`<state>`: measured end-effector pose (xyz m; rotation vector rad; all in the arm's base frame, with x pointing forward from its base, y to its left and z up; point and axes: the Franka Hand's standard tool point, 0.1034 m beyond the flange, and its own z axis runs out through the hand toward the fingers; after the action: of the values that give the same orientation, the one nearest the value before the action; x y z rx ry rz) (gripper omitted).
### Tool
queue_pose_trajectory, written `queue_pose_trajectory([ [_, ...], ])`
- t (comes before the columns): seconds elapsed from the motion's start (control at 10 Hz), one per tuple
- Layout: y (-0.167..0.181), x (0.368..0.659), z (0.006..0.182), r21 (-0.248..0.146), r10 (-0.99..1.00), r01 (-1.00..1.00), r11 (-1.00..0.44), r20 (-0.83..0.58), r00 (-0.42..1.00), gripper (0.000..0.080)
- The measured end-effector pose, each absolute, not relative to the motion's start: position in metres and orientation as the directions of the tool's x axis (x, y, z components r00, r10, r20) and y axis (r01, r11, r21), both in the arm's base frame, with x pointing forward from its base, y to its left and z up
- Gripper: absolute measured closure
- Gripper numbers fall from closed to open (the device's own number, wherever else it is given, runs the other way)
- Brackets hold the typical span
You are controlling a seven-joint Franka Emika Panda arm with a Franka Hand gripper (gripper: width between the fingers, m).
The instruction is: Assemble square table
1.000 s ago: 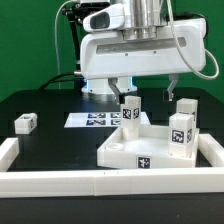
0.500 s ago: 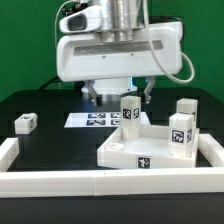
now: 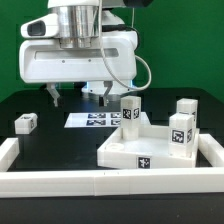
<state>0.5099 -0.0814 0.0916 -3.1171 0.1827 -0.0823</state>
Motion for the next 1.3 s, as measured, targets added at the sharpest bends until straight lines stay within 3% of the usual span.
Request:
queue_pose_trajectory([
  [0.4,-0.109,0.504,0.090,-0.016,-0.154,-0.153,-0.988,0.053,0.987,0.0150],
  [0.8,-0.169,0.455,0.071,0.028,-0.148,-0.150,-0.988,0.057,0.987,0.0150],
  [1.3,-0.222,0.437,0.072,0.043,-0.120,-0.123,-0.991,0.057,0.991,0.0150],
])
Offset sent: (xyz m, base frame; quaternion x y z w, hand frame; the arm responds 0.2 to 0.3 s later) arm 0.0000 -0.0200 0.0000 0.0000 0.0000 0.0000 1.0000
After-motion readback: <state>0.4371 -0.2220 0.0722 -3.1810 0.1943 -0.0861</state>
